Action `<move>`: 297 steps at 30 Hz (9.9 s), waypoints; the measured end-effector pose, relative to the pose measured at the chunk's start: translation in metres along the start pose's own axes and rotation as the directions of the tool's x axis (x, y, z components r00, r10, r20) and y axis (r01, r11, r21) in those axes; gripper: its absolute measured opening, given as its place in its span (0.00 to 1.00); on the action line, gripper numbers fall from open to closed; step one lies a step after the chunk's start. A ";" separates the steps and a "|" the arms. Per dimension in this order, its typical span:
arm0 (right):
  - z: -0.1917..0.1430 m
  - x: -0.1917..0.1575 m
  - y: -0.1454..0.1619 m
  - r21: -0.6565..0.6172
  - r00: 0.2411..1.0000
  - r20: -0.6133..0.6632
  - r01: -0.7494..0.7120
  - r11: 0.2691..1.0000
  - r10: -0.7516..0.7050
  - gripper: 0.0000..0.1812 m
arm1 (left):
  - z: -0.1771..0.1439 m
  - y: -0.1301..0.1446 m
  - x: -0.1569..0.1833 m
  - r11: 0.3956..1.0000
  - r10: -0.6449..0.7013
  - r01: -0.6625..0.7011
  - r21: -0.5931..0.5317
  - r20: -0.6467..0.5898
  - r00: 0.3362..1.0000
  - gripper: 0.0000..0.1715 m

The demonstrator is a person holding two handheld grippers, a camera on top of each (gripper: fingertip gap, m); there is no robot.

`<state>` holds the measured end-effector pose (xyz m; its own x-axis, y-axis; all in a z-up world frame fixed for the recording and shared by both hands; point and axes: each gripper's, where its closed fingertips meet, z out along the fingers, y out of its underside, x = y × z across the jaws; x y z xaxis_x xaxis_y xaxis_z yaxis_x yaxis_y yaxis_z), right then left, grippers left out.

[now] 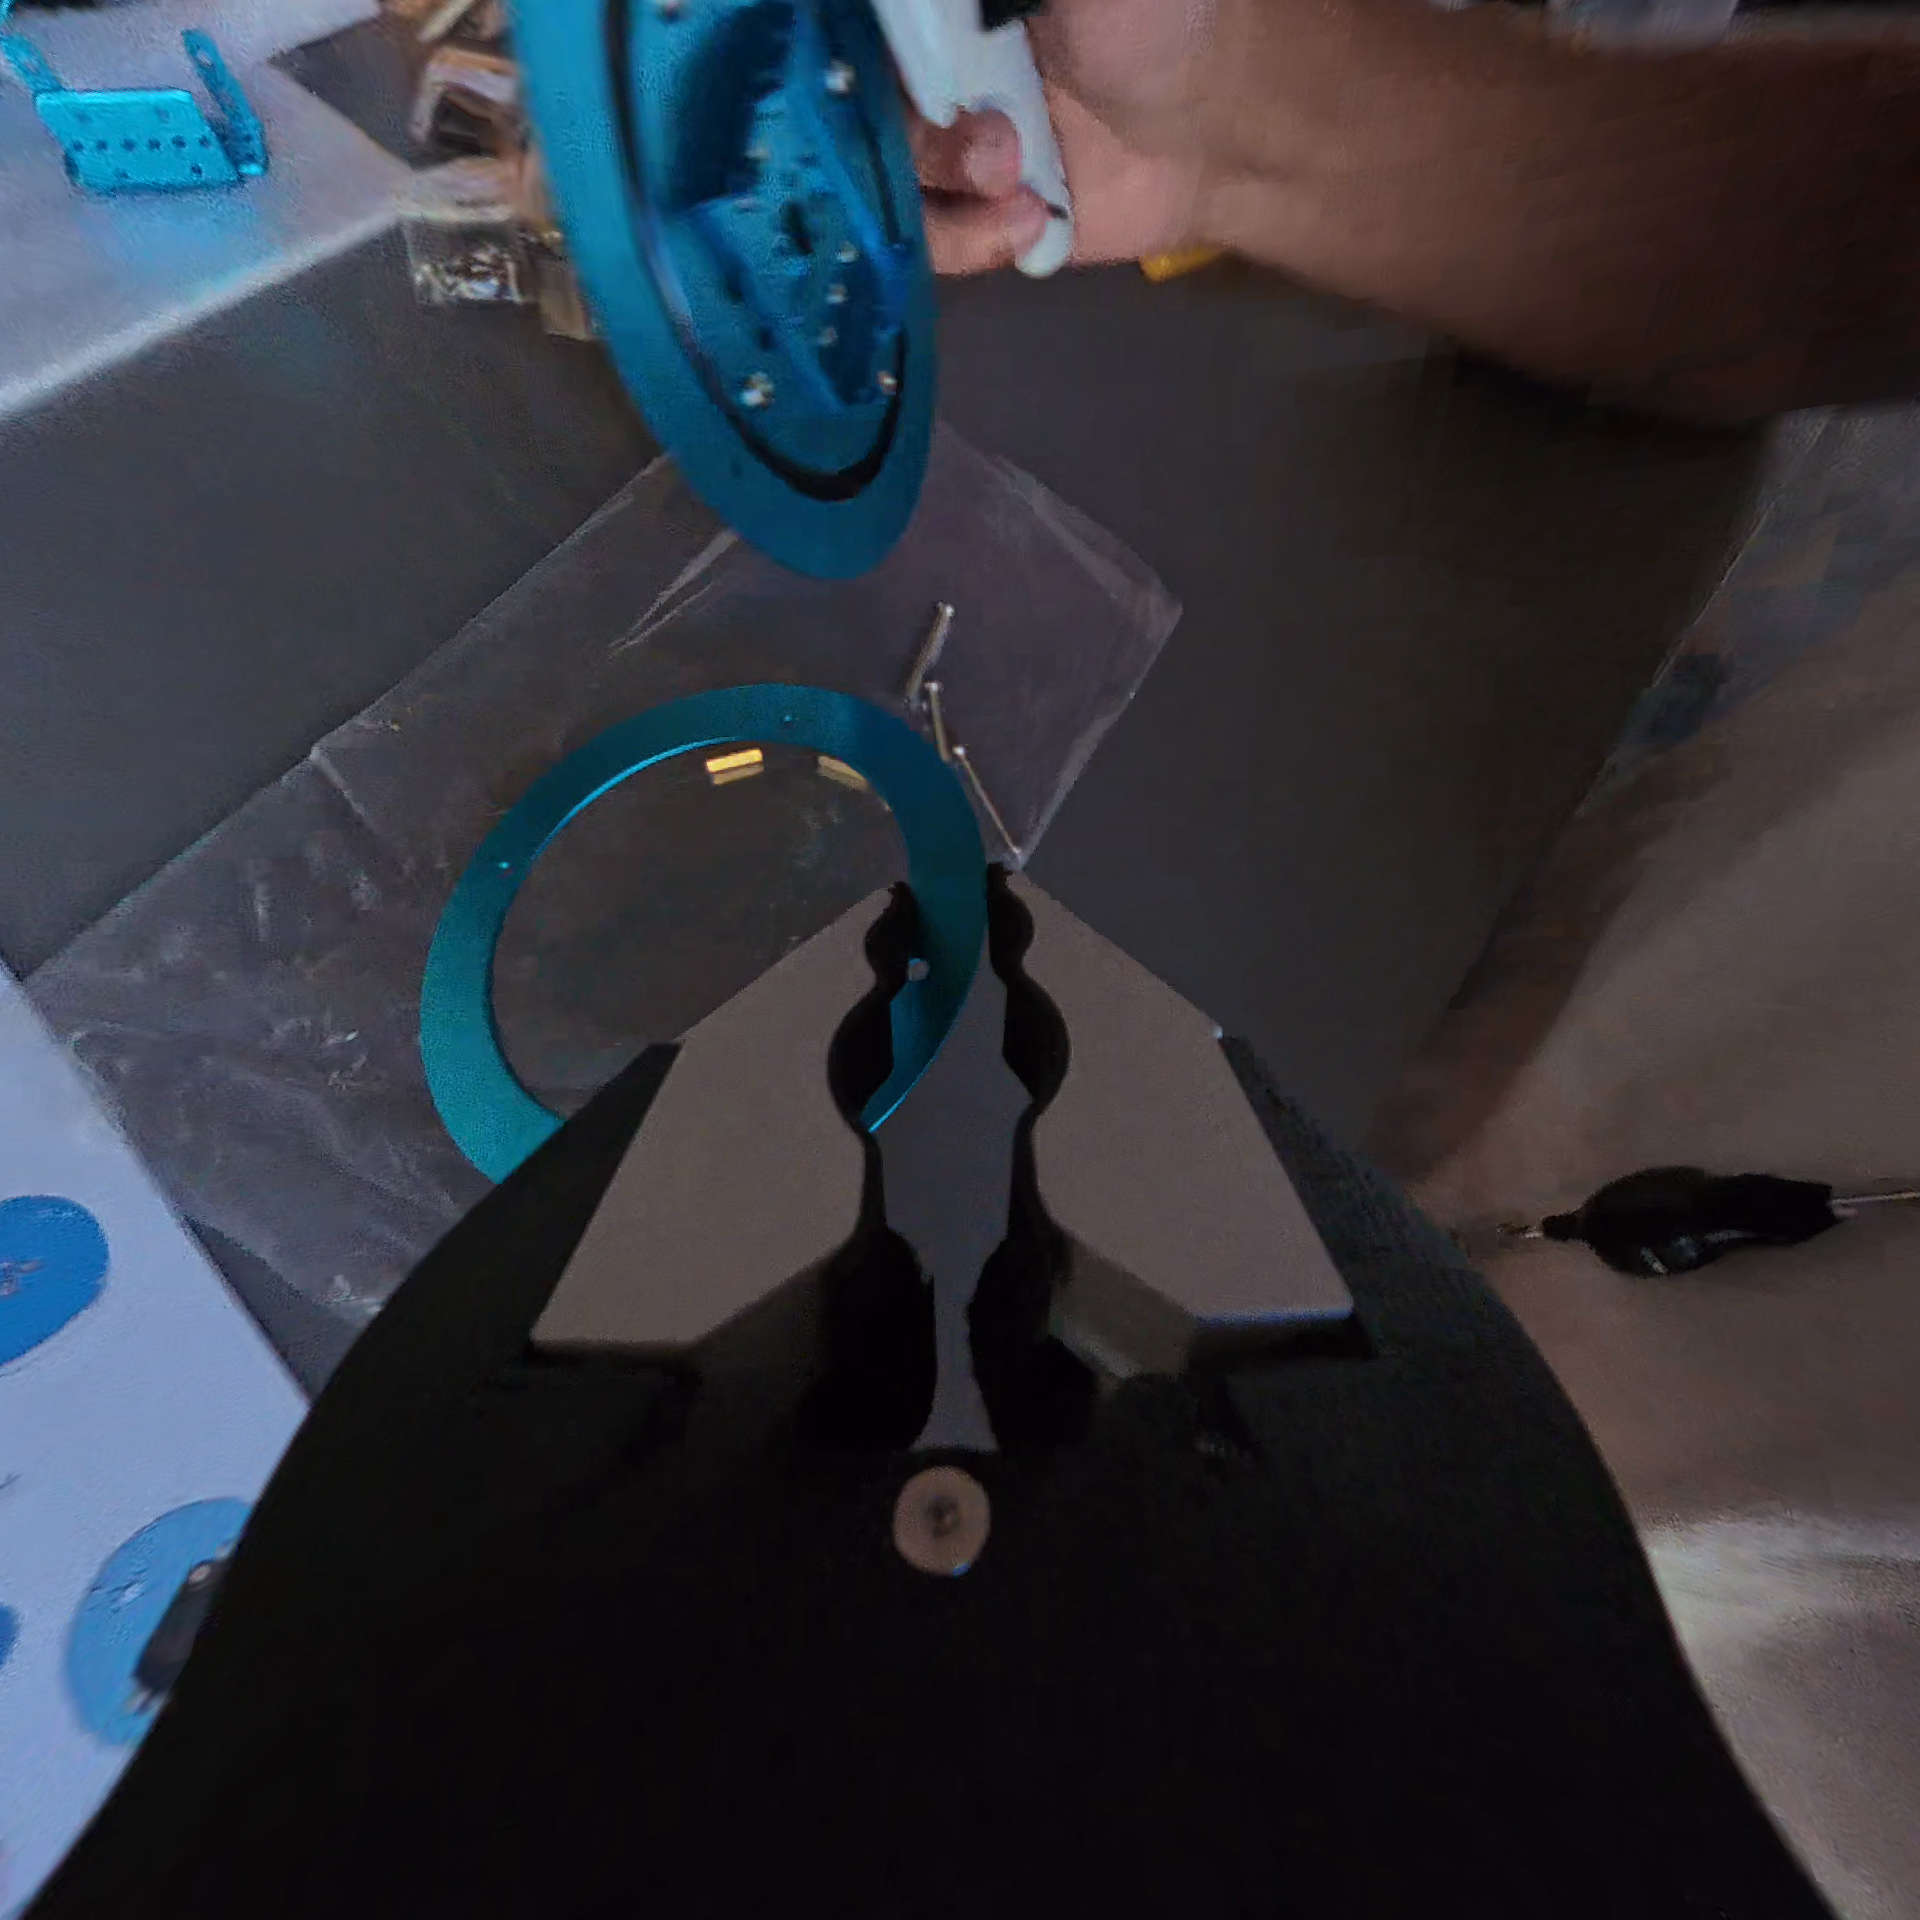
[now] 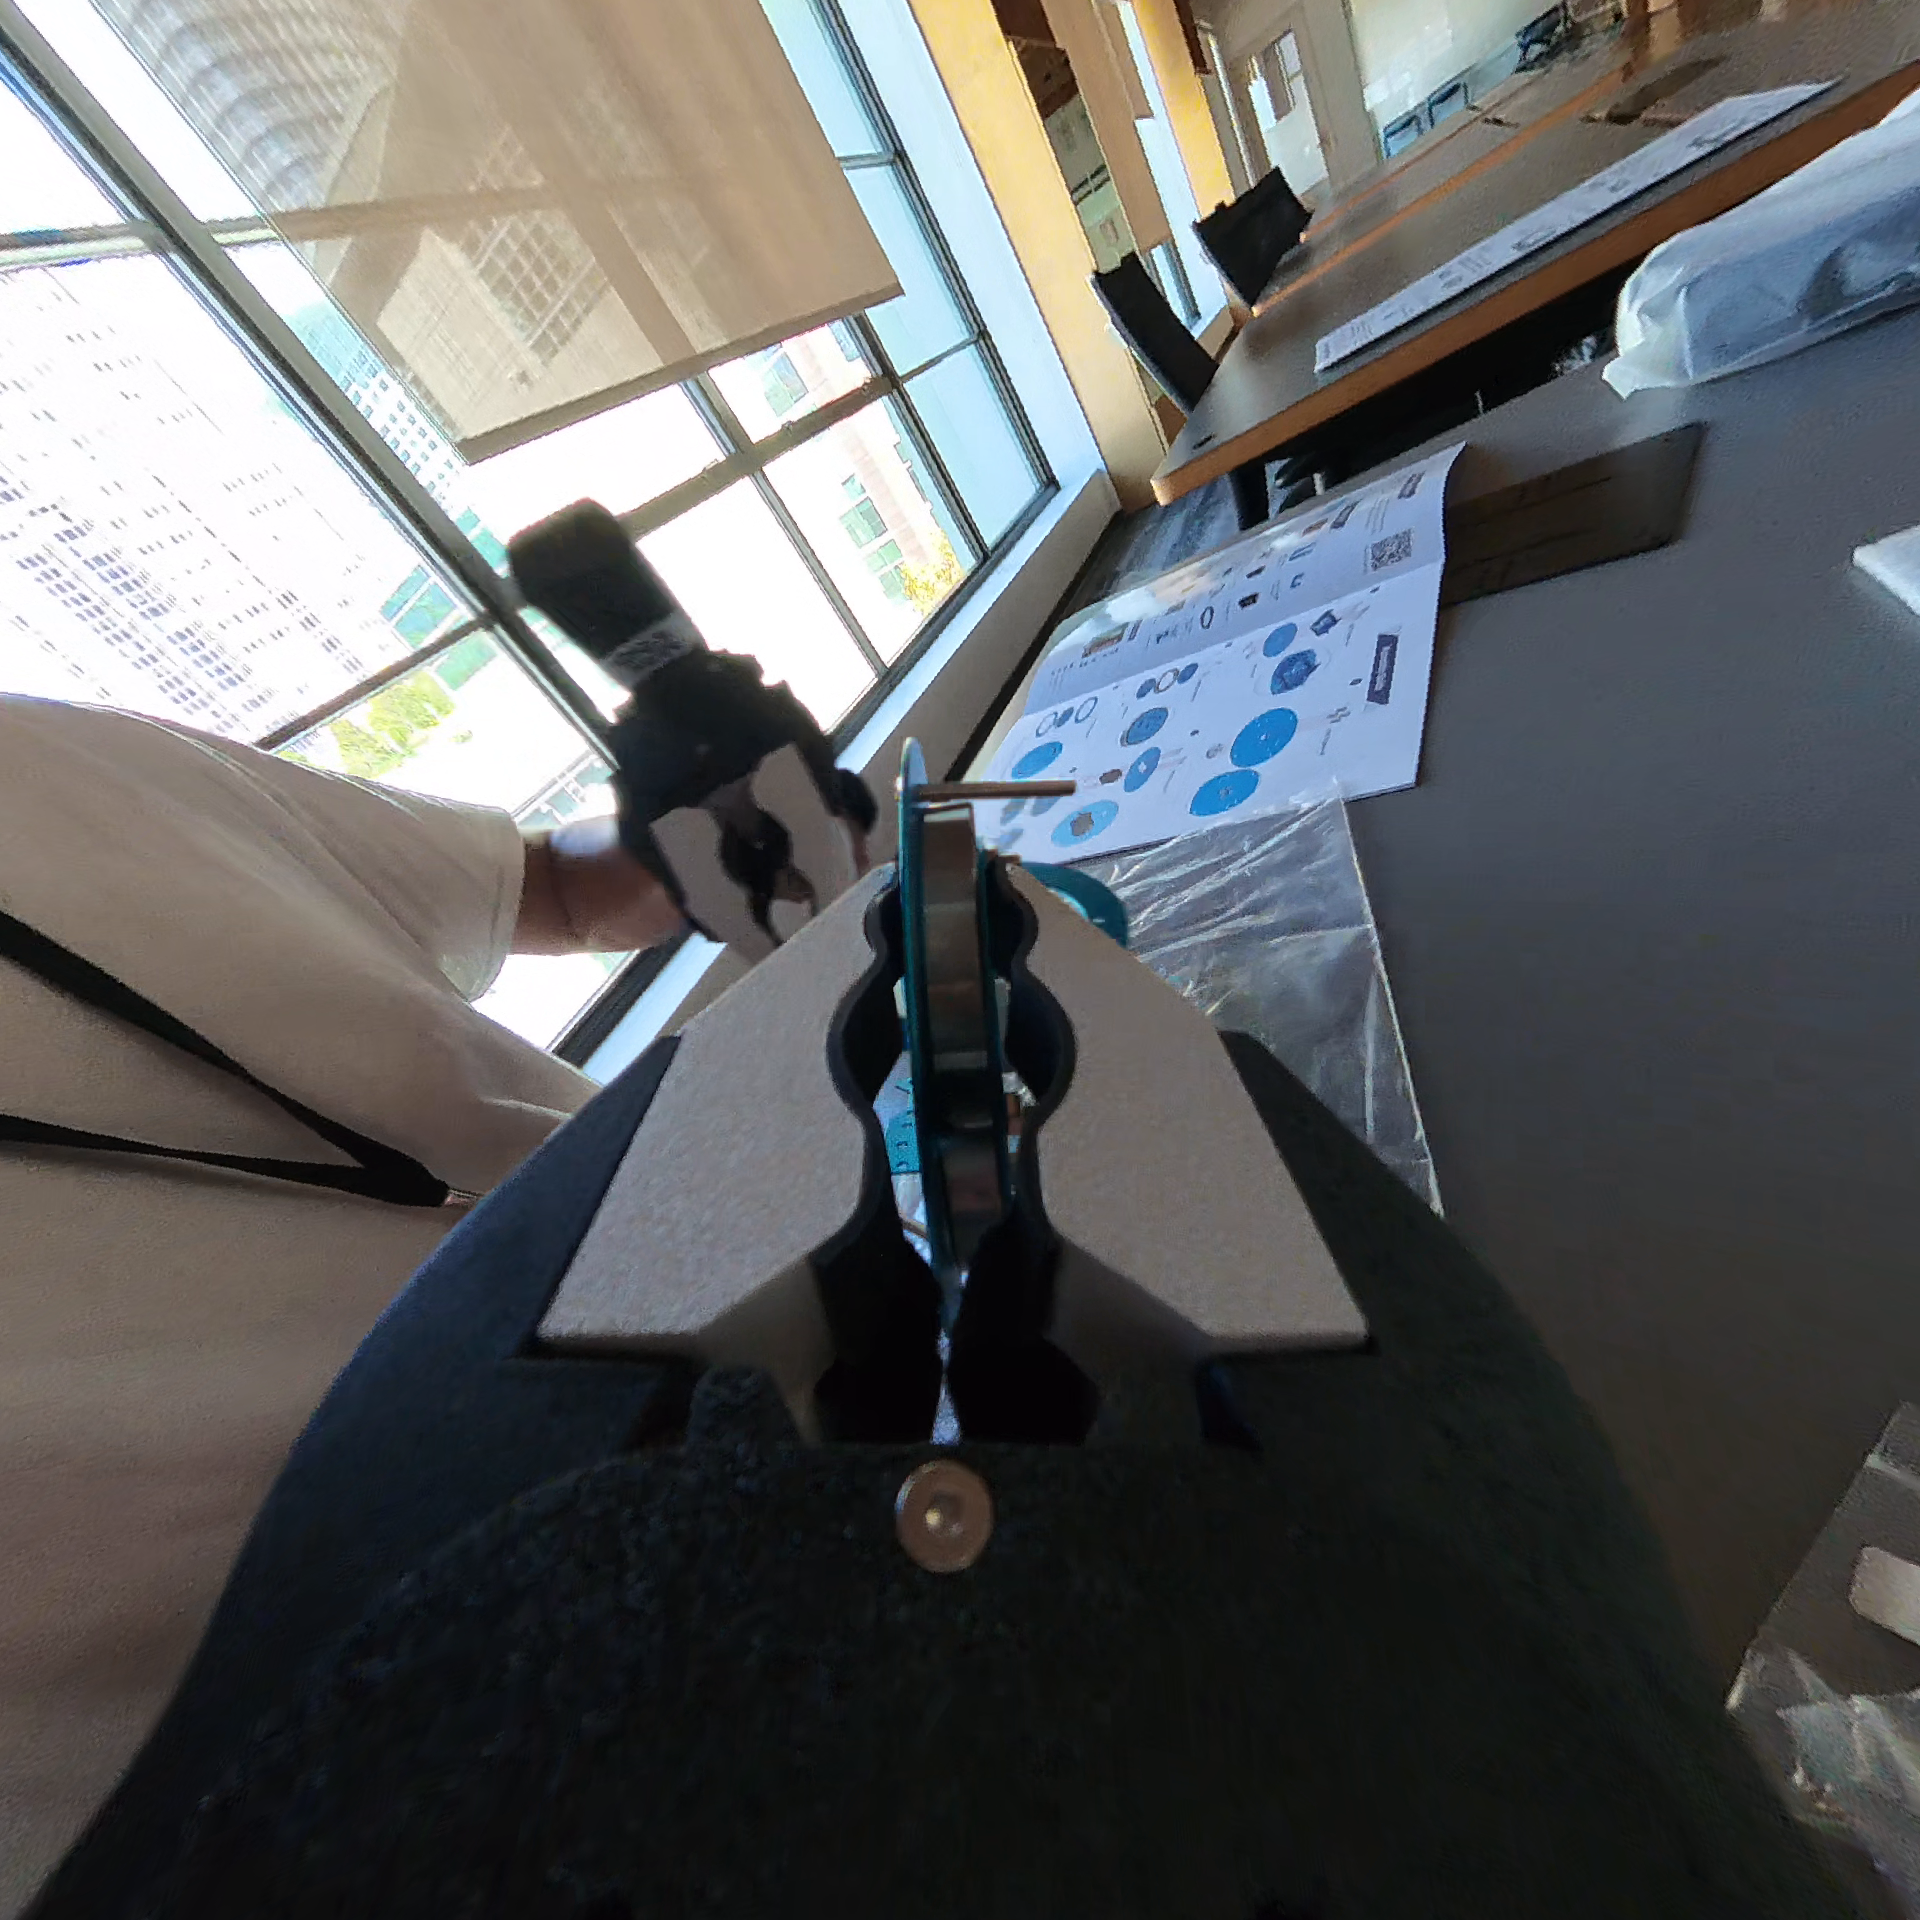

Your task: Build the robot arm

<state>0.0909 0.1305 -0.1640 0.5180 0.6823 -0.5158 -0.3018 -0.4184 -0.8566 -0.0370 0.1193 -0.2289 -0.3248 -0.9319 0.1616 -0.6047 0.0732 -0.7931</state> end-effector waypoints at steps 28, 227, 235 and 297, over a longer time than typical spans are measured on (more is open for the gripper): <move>0.097 -0.005 0.036 -0.294 0.927 0.139 0.375 0.879 -0.349 0.07 | -0.030 -0.057 -0.105 0.512 -0.588 0.859 -0.012 -0.733 0.341 0.07; 0.073 -0.011 0.014 -0.201 0.960 0.153 0.262 0.944 -0.233 0.06 | -0.056 -0.021 -0.130 0.958 -0.002 -0.026 -0.285 -0.098 0.995 0.00; 0.074 -0.013 0.014 -0.203 0.958 0.155 0.268 0.942 -0.239 0.07 | -0.073 -0.008 -0.136 0.945 0.016 -0.027 -0.327 -0.038 0.999 0.03; 0.056 -0.012 -0.020 0.054 0.961 0.041 0.272 0.961 -0.274 0.07 | -0.015 -0.093 -0.080 0.929 -0.153 0.228 0.293 -0.257 0.954 0.00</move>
<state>0.0464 0.1643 -0.1412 0.5476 0.7949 -0.2611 -0.1928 -0.1838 -0.9639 0.0345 0.1925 -0.1595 -0.4040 -0.8091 0.4267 -0.4225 -0.2487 -0.8716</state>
